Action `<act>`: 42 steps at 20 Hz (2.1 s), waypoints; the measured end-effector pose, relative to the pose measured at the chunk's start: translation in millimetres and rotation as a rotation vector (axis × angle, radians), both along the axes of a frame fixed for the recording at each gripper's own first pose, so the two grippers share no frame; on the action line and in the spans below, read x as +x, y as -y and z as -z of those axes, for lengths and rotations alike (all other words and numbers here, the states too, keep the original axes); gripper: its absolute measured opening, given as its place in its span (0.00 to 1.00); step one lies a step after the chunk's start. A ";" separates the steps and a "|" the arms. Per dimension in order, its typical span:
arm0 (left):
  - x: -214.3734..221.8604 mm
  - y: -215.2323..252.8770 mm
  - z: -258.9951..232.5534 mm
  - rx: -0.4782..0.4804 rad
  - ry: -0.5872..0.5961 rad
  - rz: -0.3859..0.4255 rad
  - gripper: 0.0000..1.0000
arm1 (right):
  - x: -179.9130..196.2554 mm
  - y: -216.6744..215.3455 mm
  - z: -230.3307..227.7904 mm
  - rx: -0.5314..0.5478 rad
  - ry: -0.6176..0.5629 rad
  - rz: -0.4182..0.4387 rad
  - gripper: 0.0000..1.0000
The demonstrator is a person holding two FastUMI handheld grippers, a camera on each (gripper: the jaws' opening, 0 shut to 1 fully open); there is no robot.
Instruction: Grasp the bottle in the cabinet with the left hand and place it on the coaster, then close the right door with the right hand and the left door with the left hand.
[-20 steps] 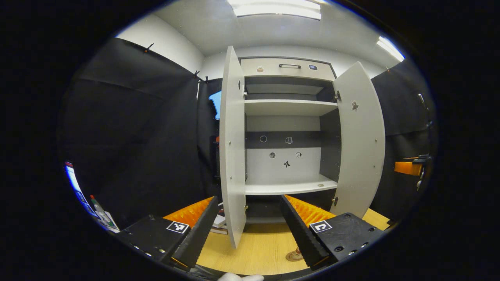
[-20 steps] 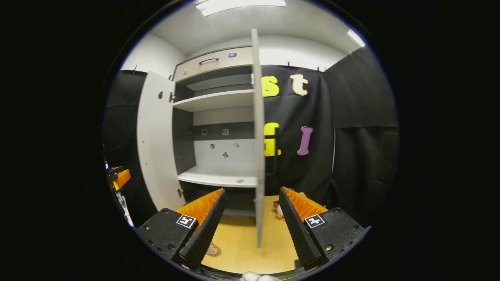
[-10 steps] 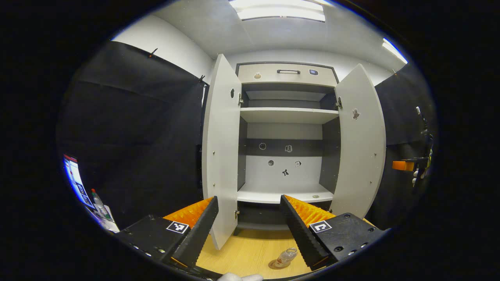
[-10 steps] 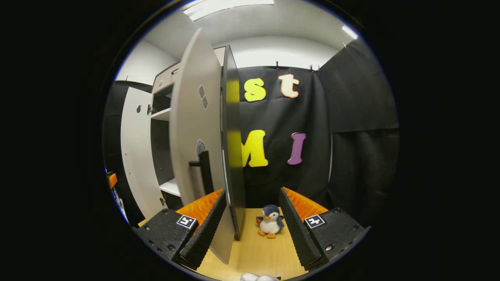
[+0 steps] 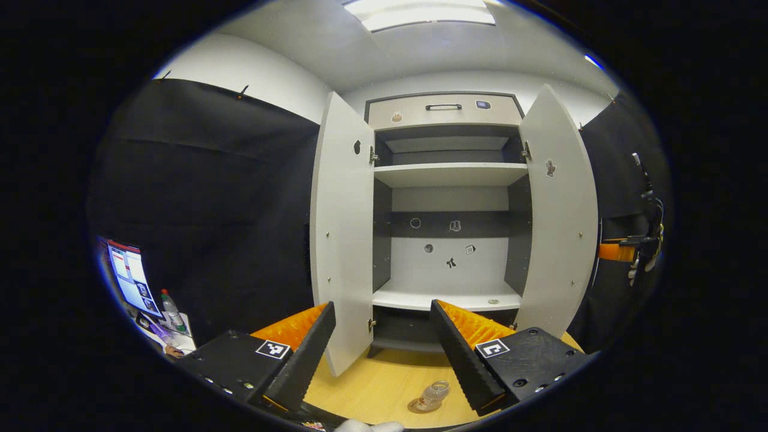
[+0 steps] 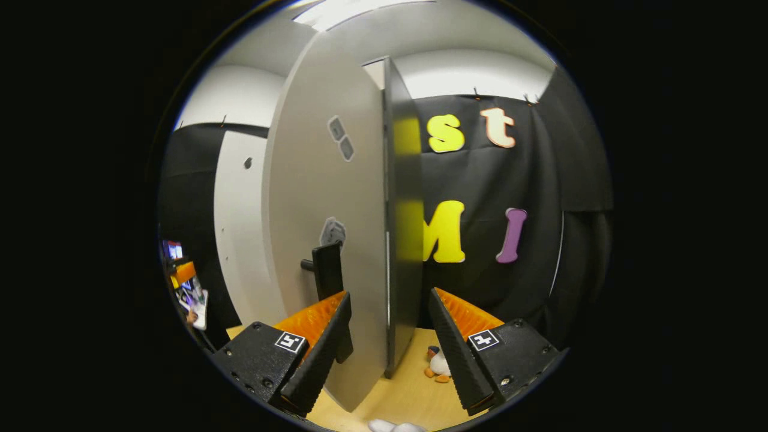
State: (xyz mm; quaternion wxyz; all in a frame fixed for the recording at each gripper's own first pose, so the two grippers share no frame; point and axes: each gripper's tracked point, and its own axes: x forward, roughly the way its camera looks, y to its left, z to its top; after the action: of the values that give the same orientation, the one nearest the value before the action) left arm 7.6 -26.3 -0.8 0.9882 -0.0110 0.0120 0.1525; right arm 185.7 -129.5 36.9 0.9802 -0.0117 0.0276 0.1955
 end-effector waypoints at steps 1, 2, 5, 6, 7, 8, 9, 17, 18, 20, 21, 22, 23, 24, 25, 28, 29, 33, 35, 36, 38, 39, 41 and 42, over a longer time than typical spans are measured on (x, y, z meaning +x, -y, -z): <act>0.2 -1.6 0.9 -0.005 -0.002 -0.001 0.96 | -0.3 -6.5 1.7 0.002 -0.010 -0.022 0.81; 0.0 -4.0 1.6 -0.006 -0.004 -0.004 0.96 | -1.6 -14.7 3.3 0.016 -0.020 -0.039 0.81; 6.0 -15.7 4.2 -0.009 -0.007 -0.002 0.96 | -1.2 -36.8 3.0 0.025 -0.034 -0.060 0.81; 9.2 -20.4 7.2 -0.011 -0.008 0.004 0.96 | -1.8 -48.5 3.8 0.025 -0.032 -0.057 0.81; 12.4 -25.7 10.6 -0.014 -0.012 0.012 0.96 | -2.0 -59.4 4.2 0.023 -0.034 -0.051 0.81; 14.9 -33.1 13.9 -0.014 -0.020 0.015 0.96 | -1.5 -69.1 5.8 0.028 -0.040 -0.041 0.81; 17.8 -41.8 16.7 -0.011 -0.022 0.017 0.96 | -0.5 -80.0 5.6 0.037 -0.040 -0.031 0.81; 31.3 -97.1 27.7 -0.031 -0.026 0.074 0.96 | 32.9 -184.4 7.2 0.052 0.024 0.031 0.81; 30.7 -102.4 28.3 -0.022 -0.022 0.080 0.96 | 31.3 -190.5 4.6 0.053 0.046 0.040 0.81; 31.8 -110.3 27.0 -0.018 -0.019 0.101 0.96 | 24.4 -199.9 3.4 0.046 0.065 0.057 0.81; 33.6 -113.1 24.7 -0.018 -0.017 0.111 0.96 | 21.2 -201.3 3.9 0.037 0.062 0.067 0.81; 34.8 -116.8 24.6 -0.018 -0.014 0.120 0.96 | 15.8 -199.3 3.0 0.033 0.069 0.078 0.81; 34.6 -120.2 25.3 -0.018 -0.012 0.127 0.96 | 10.7 -197.0 2.7 0.029 0.071 0.093 0.81; 35.1 -123.5 26.0 -0.020 -0.011 0.135 0.96 | 4.0 -193.5 3.1 0.027 0.071 0.108 0.81; 35.8 -126.8 27.0 -0.023 -0.011 0.143 0.96 | -2.9 -189.7 3.4 0.026 0.070 0.124 0.81; 38.5 -138.8 30.2 -0.035 -0.008 0.168 0.96 | -23.2 -179.7 6.8 0.027 0.061 0.168 0.81; 40.0 -144.6 29.6 -0.035 -0.007 0.172 0.96 | -29.8 -176.4 8.5 0.027 0.056 0.184 0.81; 39.2 -164.9 29.4 -0.046 -0.002 0.188 0.96 | -64.4 -172.3 24.7 0.022 0.023 0.224 0.81; 37.8 -185.1 26.5 -0.015 0.001 0.175 0.96 | -82.5 -171.9 38.7 0.009 0.012 0.241 0.81; 38.6 -197.1 24.3 0.005 0.003 0.162 0.99 | -91.0 -173.3 46.9 0.004 0.006 0.247 0.81; 42.8 -220.3 20.7 0.029 0.009 0.137 0.96 | -105.5 -175.1 60.0 0.006 -0.016 0.247 0.81; 45.8 -231.1 19.3 0.032 0.015 0.124 0.96 | -110.5 -175.4 65.7 0.006 -0.034 0.248 0.81; 54.0 -252.9 14.5 0.028 0.028 0.103 0.96 | -117.7 -174.9 73.3 0.002 -0.060 0.254 0.81; 60.7 -262.8 12.8 0.031 0.030 0.094 0.96 | -120.6 -173.9 74.7 -0.002 -0.069 0.259 0.81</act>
State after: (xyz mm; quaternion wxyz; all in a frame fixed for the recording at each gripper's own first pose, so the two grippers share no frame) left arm 68.4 236.5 -13.5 0.9944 0.0028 -0.0049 0.1056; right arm 65.1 44.4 -37.9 0.9957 -0.0024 0.0627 0.0678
